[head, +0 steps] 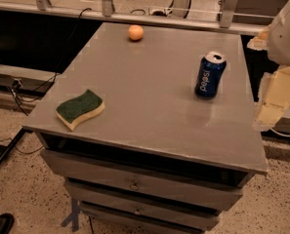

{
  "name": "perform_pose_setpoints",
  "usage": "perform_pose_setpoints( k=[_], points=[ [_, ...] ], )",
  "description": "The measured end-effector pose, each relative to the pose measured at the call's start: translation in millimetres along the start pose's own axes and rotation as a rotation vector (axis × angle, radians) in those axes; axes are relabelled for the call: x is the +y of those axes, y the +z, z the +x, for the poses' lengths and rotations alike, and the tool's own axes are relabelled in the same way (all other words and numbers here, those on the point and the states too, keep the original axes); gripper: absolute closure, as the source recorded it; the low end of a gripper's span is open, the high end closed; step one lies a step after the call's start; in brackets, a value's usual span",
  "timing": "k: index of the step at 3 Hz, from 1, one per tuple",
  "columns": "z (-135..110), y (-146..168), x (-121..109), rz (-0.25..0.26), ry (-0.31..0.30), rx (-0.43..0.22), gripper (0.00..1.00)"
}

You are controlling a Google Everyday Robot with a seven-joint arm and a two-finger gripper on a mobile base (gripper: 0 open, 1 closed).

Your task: Move pepsi can near orange

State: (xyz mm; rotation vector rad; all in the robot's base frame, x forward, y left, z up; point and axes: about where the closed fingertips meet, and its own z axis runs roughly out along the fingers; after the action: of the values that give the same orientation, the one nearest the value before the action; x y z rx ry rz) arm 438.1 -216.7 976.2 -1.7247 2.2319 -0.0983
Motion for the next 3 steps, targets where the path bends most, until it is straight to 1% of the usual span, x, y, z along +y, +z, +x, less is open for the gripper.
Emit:
perform_pose_setpoints(
  k=[1, 2, 3],
  points=[
    [0.0, 0.0, 0.0, 0.000, 0.000, 0.000, 0.00],
    [1.6, 7.6, -11.5, 0.024, 0.023, -0.027, 0.00],
    [2.5, 24.3, -32.2, 0.058, 0.060, -0.081, 0.00]
  ],
)
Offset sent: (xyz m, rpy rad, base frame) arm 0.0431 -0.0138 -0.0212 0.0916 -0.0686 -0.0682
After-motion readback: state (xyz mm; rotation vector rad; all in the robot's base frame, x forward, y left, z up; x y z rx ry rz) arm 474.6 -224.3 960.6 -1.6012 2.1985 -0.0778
